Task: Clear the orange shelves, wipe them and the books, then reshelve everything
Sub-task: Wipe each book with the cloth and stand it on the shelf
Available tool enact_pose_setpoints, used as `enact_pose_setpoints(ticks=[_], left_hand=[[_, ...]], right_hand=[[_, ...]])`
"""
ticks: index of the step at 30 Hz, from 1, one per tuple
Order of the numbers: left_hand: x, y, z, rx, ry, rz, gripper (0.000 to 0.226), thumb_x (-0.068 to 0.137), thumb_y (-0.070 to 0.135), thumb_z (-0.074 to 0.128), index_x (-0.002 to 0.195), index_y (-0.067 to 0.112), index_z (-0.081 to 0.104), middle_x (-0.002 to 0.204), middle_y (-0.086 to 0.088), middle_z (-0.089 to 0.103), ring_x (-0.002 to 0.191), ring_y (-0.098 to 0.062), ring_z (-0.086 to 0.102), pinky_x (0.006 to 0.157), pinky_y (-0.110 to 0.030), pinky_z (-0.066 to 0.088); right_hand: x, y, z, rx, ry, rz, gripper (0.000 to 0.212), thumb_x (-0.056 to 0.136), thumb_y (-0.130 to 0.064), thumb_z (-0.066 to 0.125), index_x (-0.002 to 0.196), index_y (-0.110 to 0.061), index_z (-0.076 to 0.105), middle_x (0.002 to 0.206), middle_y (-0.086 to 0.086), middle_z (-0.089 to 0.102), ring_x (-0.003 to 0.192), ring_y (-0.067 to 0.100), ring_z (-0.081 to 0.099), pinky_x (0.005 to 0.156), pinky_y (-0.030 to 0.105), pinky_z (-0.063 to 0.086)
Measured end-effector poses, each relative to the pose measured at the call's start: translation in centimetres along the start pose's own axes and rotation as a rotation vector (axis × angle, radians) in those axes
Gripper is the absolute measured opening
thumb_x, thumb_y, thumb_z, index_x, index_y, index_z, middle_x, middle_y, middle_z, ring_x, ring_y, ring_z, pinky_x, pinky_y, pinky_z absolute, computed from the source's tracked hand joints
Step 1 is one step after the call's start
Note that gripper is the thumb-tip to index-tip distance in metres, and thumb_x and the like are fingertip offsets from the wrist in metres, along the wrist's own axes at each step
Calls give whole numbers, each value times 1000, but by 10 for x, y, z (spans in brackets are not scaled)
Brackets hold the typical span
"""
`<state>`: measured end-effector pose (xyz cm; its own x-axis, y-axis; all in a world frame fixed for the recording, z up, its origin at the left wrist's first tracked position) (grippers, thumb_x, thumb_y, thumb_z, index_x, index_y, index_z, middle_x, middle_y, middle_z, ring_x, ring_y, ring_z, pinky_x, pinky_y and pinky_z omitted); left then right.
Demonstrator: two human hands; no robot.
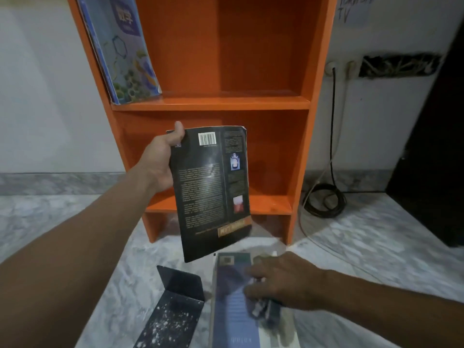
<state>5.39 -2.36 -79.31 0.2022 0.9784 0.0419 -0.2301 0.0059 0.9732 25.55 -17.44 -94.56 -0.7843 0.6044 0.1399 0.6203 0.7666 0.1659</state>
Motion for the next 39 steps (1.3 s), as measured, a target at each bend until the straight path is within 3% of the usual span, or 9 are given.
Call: enact_pose_setpoints(ticks=[2, 8, 12, 16, 21, 23, 27, 32, 39], left_hand=[[-1, 1, -3, 2, 55, -11, 39, 96, 48, 54, 101, 14, 72, 108, -10, 74, 96, -28, 73, 83, -41, 58], [2, -6, 11, -18, 101, -62, 50, 94, 47, 57, 121, 5, 66, 110, -13, 74, 96, -29, 72, 83, -42, 59], [1, 0, 46, -30, 123, -63, 37, 94, 41, 61, 109, 7, 64, 102, -14, 74, 91, -32, 72, 72, -39, 59], [-2, 12, 68, -110, 192, -82, 28, 94, 33, 63, 101, 6, 60, 98, -18, 71, 87, -34, 71, 76, -49, 59], [6, 15, 94, 43, 182, 29, 41, 89, 50, 65, 99, 10, 62, 107, -11, 65, 99, -28, 62, 95, -48, 51], [8, 11, 95, 216, 173, 105, 46, 87, 61, 59, 81, 16, 56, 89, -7, 62, 83, -25, 59, 79, -39, 51], [13, -15, 57, 198, 134, -73, 58, 75, 68, 67, 96, 14, 65, 91, -8, 72, 79, -24, 70, 75, -39, 58], [13, -21, 27, -66, -171, -107, 24, 84, 37, 65, 92, 15, 69, 91, -8, 72, 72, -19, 72, 65, -35, 61], [16, -14, 32, 103, -57, 64, 11, 96, 24, 61, 95, 14, 65, 78, -9, 66, 57, -17, 65, 51, -22, 49]], right_hand=[[-8, 1, -17, 19, 74, -13, 30, 83, -28, 59, 112, -29, 62, 112, 0, 65, 88, 19, 67, 54, 32, 56], [18, 42, -108, 116, 583, 351, 83, 61, -2, 85, 134, -22, 52, 128, 10, 63, 107, 24, 65, 75, 44, 60], [56, 42, -98, 397, 420, 562, 95, 78, -6, 70, 149, -43, 19, 149, 0, 39, 128, 14, 42, 99, 40, 48], [65, 39, -81, 498, 461, 644, 113, 73, -32, 76, 148, -50, -6, 142, 0, 46, 118, 20, 55, 86, 40, 54], [56, 54, -89, 633, 724, 880, 66, 76, -9, 71, 135, -27, 48, 95, -22, 64, 87, 3, 61, 78, 22, 52], [49, 56, -92, 793, 838, 921, 44, 79, -3, 69, 116, -24, 60, 90, -20, 65, 90, 7, 63, 78, 26, 54], [32, 57, -108, 1084, 927, 855, 30, 83, 0, 70, 106, -18, 64, 97, -3, 71, 94, 19, 67, 82, 37, 56], [15, 54, -101, 1378, 849, 852, 32, 83, -17, 72, 114, -12, 64, 101, 6, 75, 88, 22, 73, 74, 34, 59], [18, 107, -146, 1069, 1051, 1055, 17, 92, -8, 61, 104, -18, 60, 94, 2, 66, 85, 10, 67, 78, 35, 58]])
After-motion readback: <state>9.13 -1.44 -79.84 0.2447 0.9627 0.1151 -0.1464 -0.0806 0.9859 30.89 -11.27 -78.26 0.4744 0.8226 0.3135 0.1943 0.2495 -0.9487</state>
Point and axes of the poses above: each hand's wrist, its own x-axis towards the middle knuckle, its own z-axis out of the palm, y = z × x, the point moved 3 cm from there along x, towards the middle knuckle
